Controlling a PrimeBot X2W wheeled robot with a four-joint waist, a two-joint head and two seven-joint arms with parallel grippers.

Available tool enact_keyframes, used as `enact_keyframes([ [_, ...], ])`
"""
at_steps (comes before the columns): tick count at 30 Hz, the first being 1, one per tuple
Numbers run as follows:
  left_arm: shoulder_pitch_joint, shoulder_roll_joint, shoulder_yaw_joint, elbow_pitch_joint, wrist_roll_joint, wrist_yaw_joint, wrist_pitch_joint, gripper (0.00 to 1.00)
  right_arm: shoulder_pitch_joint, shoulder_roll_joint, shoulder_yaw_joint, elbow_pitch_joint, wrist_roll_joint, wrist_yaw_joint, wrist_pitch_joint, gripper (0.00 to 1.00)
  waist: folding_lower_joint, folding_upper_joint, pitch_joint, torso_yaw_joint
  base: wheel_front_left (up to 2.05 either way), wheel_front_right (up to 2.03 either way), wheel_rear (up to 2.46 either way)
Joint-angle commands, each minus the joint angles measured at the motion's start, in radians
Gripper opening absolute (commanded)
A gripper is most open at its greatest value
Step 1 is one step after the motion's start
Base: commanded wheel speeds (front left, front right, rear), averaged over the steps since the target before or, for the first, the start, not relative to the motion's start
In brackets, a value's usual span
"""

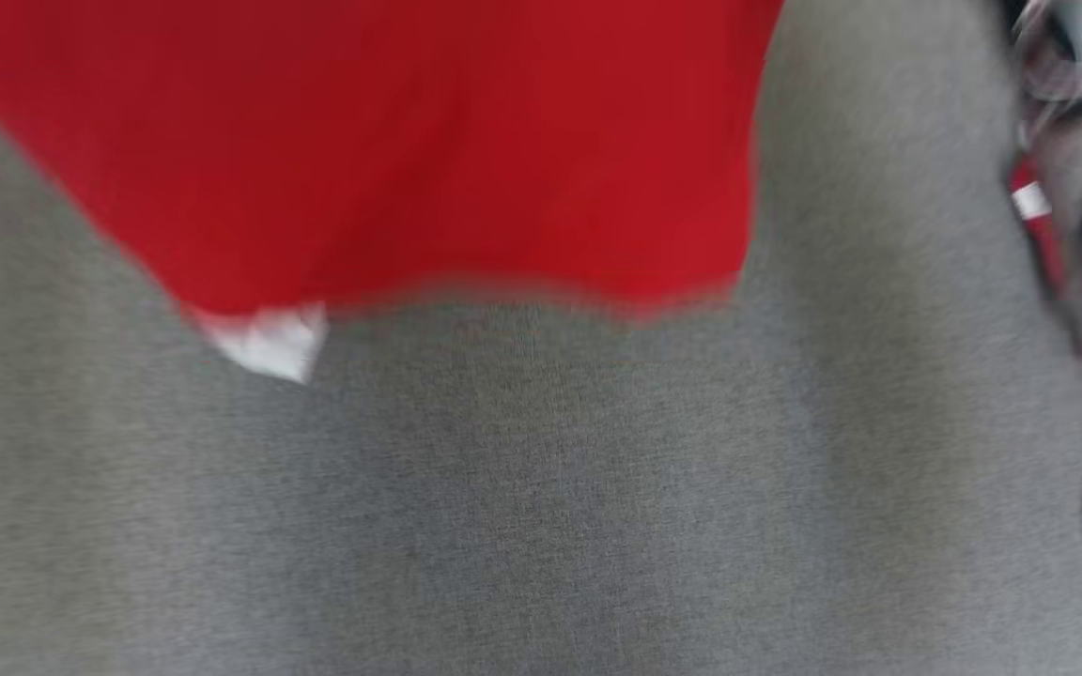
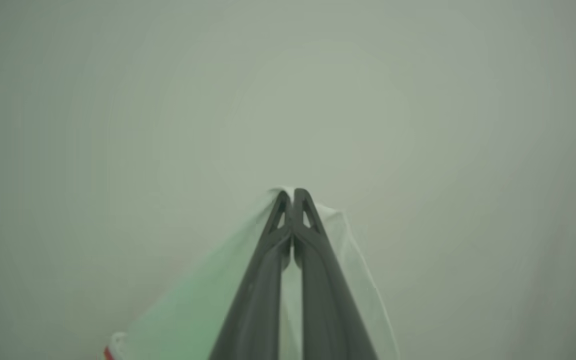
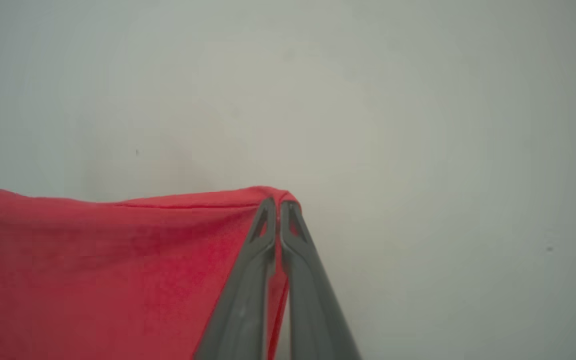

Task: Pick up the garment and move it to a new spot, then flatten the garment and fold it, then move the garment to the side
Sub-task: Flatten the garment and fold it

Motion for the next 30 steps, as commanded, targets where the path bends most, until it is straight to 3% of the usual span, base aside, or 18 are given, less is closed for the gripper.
enact_keyframes([
  [1,-0.056,0.006,-0.010,0.010,0.014,-0.012,-0.011,0.00,-0.050,-0.002,-0.013,0.020,-0.022,-0.002,-0.035,0.00,-0.0005,-0.0003,0.166,-0.024,0.00,0.00,0.00],
  [5,-0.216,0.018,-0.033,0.060,0.066,-0.059,-0.082,0.00,-0.191,0.009,-0.090,0.113,-0.103,-0.002,-0.175,0.00,-0.0005,-0.0003,0.186,-0.015,0.00,0.00,0.00],
  [10,-0.373,-0.007,-0.011,0.080,0.102,-0.123,-0.219,0.00,-0.326,0.010,-0.201,0.183,-0.191,-0.002,-0.321,0.00,-0.0005,-0.0003,0.188,0.000,0.00,0.00,0.00],
  [18,-0.429,-0.085,0.063,-0.002,0.115,-0.180,-0.248,0.00,-0.376,0.025,-0.299,0.208,-0.294,-0.002,-0.418,0.00,-0.0005,-0.0003,0.193,0.009,0.00,0.00,0.00],
  [22,-0.271,-0.093,0.054,-0.020,0.154,-0.187,-0.248,0.00,-0.302,0.021,-0.250,0.258,-0.292,-0.002,-0.422,0.00,-0.0005,-0.0003,0.207,0.017,0.00,0.00,0.00],
  [26,-0.056,-0.098,0.030,-0.100,0.179,-0.187,-0.248,0.00,-0.225,-0.028,-0.161,0.284,-0.269,-0.002,-0.424,0.00,-0.0005,-0.0003,0.212,0.027,0.00,0.00,0.00],
  [29,0.138,-0.139,0.057,-0.183,0.184,-0.187,-0.248,0.00,-0.138,-0.063,-0.065,0.280,-0.240,-0.002,-0.417,0.00,-0.0005,-0.0003,0.194,0.032,0.00,0.00,0.00],
  [30,0.265,-0.177,0.074,-0.239,0.184,-0.187,-0.248,0.00,-0.071,-0.087,-0.003,0.265,-0.204,-0.002,-0.396,0.00,-0.0005,-0.0003,0.165,0.038,0.00,0.00,0.00],
])
